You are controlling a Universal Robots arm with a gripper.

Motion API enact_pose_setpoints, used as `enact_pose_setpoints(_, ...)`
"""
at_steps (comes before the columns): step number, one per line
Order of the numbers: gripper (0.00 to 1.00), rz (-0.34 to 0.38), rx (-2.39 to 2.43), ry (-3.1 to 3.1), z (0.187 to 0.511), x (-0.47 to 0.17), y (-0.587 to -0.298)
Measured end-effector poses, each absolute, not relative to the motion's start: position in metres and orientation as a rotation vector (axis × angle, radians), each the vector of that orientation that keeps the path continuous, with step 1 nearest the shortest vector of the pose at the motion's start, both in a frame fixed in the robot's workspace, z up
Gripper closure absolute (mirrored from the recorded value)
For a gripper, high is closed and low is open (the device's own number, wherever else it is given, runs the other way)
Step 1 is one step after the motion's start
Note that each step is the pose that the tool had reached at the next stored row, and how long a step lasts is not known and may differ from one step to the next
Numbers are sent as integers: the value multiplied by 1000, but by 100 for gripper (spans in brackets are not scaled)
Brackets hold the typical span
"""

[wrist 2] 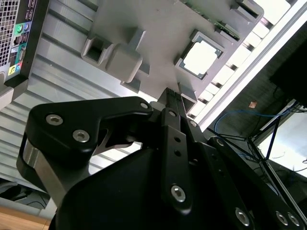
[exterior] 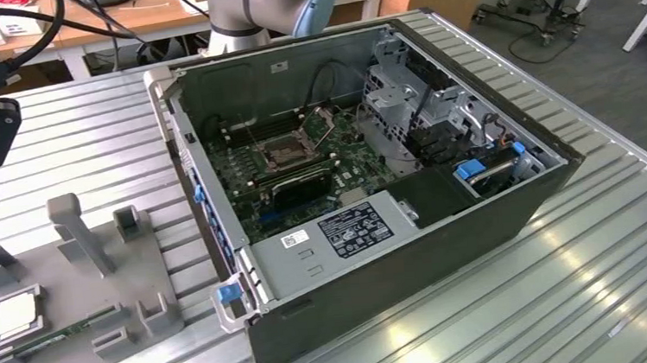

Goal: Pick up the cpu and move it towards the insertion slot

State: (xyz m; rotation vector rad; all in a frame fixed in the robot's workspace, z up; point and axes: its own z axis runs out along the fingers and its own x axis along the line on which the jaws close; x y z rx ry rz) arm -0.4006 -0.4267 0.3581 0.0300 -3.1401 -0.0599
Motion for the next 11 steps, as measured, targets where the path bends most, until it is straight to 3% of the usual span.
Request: enact_pose_setpoints(11,89,-60,30,-3140,358,-403,-432)
